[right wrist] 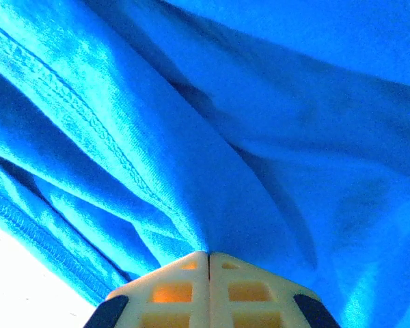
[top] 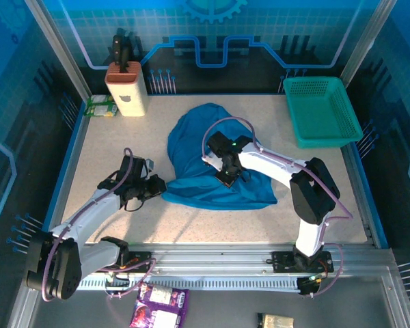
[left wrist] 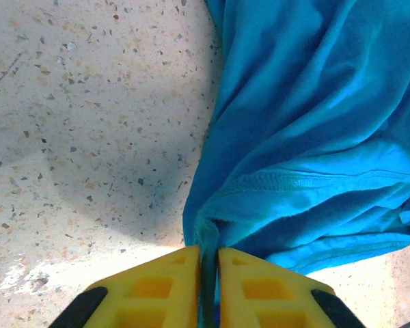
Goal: Fold the inside-out t-shirt
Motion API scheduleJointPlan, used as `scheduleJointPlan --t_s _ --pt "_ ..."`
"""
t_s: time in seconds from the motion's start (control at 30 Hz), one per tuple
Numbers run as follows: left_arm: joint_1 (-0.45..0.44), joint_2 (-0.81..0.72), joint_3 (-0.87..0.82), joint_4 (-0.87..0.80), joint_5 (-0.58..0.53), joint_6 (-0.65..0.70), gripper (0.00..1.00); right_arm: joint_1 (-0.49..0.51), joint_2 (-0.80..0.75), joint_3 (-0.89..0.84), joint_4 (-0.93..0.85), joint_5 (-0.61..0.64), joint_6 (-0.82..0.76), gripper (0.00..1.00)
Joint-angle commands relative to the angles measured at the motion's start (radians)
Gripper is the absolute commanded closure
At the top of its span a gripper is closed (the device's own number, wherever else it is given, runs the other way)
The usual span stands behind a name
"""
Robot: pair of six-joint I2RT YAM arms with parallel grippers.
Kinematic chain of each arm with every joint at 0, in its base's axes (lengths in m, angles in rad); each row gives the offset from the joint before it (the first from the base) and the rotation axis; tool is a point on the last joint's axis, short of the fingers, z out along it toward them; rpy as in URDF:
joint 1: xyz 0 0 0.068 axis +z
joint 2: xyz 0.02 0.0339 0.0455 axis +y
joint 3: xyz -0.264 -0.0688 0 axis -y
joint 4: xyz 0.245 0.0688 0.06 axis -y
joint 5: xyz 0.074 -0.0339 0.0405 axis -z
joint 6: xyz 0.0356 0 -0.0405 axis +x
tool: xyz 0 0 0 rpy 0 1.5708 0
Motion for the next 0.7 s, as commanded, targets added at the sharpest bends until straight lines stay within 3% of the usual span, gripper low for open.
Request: scheduleJointPlan --t_s 0.0,0.37,0.67 --pt "0.008 -0.024 0.021 -0.019 0.007 0.032 0.80 -0.015 -0.041 0.038 -0.039 -0.025 0.016 1.00" --pt "0.002 -0.035 0.081 0.002 0.045 0.099 0.71 -0.048 -0.126 0.078 -0.093 -0.109 0.073 1.00" --pt "-0.070 -0.065 0.151 0.075 0.044 0.220 0.49 -0.120 -0.169 0.071 -0.071 -0.256 0.144 1.00"
